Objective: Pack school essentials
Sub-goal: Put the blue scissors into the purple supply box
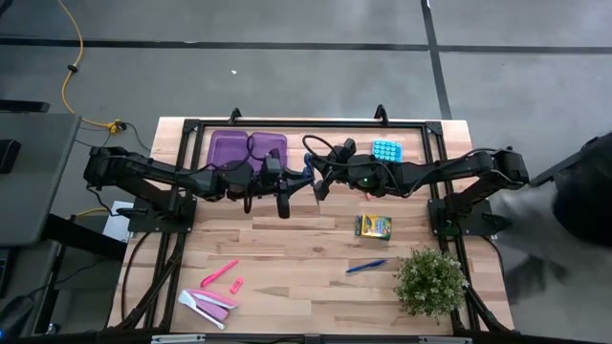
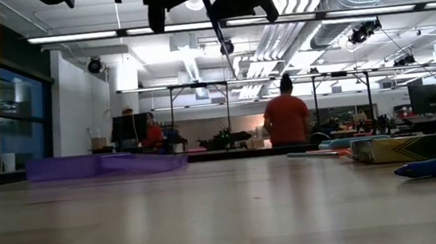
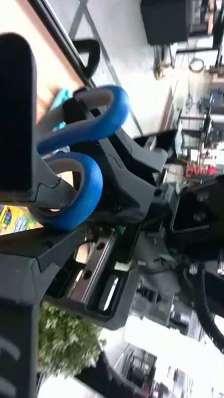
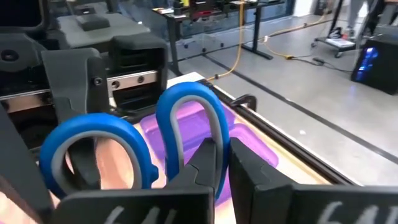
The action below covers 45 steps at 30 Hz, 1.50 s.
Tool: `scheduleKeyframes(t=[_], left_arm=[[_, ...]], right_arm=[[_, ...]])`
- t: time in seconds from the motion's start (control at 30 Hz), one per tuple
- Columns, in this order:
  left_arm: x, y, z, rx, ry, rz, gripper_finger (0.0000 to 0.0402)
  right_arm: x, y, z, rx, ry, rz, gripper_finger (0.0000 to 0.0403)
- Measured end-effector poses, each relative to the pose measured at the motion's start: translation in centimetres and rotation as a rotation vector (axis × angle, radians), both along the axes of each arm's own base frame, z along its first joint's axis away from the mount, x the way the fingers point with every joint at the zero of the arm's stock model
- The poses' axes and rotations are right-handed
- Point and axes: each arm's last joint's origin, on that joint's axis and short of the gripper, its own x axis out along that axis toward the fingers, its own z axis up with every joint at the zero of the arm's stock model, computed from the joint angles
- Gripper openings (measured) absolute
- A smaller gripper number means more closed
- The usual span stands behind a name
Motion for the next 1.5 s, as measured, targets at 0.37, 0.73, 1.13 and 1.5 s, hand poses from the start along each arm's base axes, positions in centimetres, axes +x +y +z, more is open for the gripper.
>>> scheduleKeyframes(t=[0.37,0.73,1.13,1.5], left_arm=[[-0.2,0.0,-0.1,-0.005,0.034,-0.020,0.0012],[-6.9,1.2,3.4,0.096,0.193,0.173,0.0011],[-16.8,-0.2,9.4,0.055,-0.172,-0.088,0.0015],[-16.5,-1.7,7.6,0.008,0.009,-0.189,0.0015]], right_arm=[[-0.3,0.1,0.3,0.017,-0.002,0.039,0.0082],[-4.3,-1.3,3.4,0.010,0.022,-0.015,0.0205],[-5.6,-0.2,7.2,0.004,-0.218,0.438,0.0205],[-6.0,1.9,5.5,0.092,-0.179,0.661,0.0068]])
